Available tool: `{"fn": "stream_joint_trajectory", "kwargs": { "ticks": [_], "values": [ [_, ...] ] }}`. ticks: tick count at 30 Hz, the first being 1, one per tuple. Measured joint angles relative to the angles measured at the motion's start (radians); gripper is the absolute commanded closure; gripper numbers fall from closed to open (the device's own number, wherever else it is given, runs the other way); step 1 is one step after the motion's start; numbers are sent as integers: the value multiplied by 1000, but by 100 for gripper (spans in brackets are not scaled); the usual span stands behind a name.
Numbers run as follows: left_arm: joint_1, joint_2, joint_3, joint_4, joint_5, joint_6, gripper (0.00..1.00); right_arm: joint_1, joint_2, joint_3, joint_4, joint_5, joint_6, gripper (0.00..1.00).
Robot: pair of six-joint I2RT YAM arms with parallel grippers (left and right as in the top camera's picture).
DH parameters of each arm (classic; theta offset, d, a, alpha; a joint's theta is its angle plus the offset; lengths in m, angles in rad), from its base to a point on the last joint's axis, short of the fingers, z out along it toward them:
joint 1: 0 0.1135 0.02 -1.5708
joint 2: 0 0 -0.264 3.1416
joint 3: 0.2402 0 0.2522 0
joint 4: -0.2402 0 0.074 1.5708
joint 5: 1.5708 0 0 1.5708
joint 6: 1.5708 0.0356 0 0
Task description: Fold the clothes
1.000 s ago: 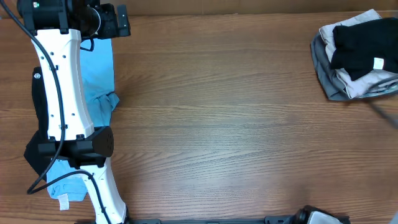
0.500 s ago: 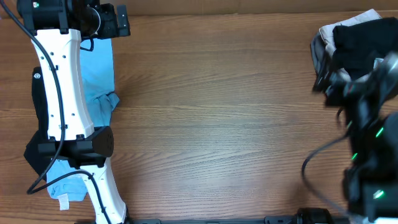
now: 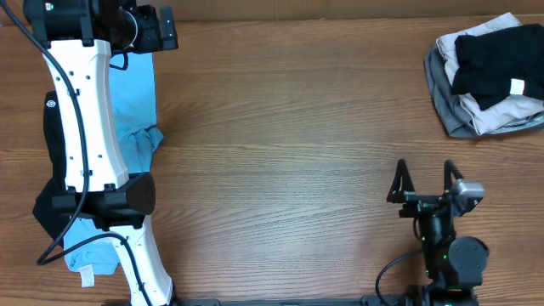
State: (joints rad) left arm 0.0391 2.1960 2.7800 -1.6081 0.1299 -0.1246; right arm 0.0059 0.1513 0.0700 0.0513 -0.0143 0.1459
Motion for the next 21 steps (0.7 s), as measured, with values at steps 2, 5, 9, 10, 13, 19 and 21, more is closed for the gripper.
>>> {"fn": "stream_joint_trajectory", "kwargs": {
  "ticks": [2, 5, 9, 10, 13, 19, 21],
  "values": [
    [0, 0, 0, 0, 0, 0, 0, 15, -29, -37, -3, 4, 2, 0],
    [0, 0, 0, 0, 0, 0, 0, 28, -53, -51, -79, 8, 5, 0],
    [0, 0, 0, 0, 0, 0, 0, 34, -87, -51, -137, 12, 7, 0],
    [0, 0, 0, 0, 0, 0, 0, 34, -98, -51, -139, 13, 7, 0],
    [0, 0, -1, 0, 0, 0, 0, 34, -127, -51, -140, 14, 7, 0],
    [0, 0, -1, 0, 0, 0, 0, 34, -131, -51, -142, 15, 8, 0],
    [0, 0, -1, 0, 0, 0, 0, 34, -131, -51, -142, 15, 8, 0]
  ]
}}
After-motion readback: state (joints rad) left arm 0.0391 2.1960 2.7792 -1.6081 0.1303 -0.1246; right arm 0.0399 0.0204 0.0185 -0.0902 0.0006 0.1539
